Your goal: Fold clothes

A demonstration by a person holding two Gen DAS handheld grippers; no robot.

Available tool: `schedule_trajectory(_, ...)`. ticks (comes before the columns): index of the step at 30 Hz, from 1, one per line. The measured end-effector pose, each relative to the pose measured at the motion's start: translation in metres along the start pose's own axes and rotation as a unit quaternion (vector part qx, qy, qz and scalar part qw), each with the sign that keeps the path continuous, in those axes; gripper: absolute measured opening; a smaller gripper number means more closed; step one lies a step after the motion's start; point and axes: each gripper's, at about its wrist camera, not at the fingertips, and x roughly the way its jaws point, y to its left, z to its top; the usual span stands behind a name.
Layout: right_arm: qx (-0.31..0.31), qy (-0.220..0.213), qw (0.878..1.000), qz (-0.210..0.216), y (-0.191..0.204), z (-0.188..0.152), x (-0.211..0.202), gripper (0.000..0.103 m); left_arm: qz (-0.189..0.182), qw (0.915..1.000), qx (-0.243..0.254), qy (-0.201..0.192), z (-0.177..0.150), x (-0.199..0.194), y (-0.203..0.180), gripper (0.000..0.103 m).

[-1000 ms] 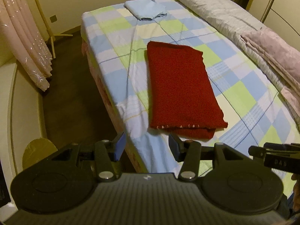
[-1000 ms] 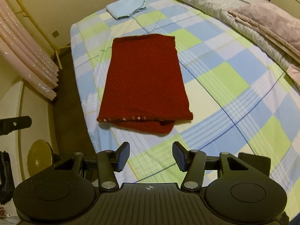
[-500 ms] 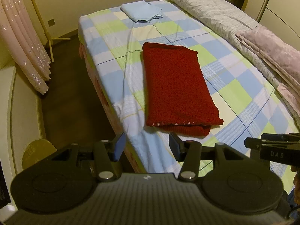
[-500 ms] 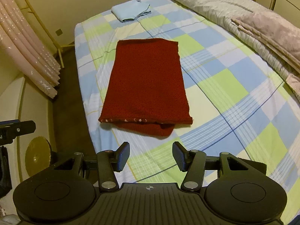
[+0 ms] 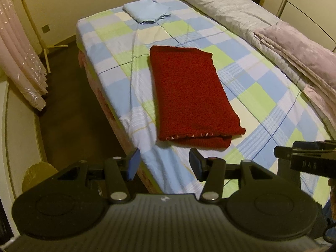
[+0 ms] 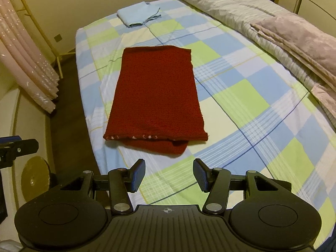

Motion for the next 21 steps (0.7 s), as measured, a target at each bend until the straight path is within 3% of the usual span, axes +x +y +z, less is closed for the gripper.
schedule_trajectory(13, 0.043, 0.010, 0.999, -0.024, 0.038, -0.006, 0.003, 0.054, -0.010, 0.9986, 0.043, 0.029, -0.001, -0.004, 0.061, 0.047)
schedule_trajectory(21, 0.091, 0.002, 0.995, -0.037, 0.043, -0.034, 0.009, 0.054, -0.004, 0.9953, 0.074, 0.063, -0.018, 0.015, 0.092, 0.047)
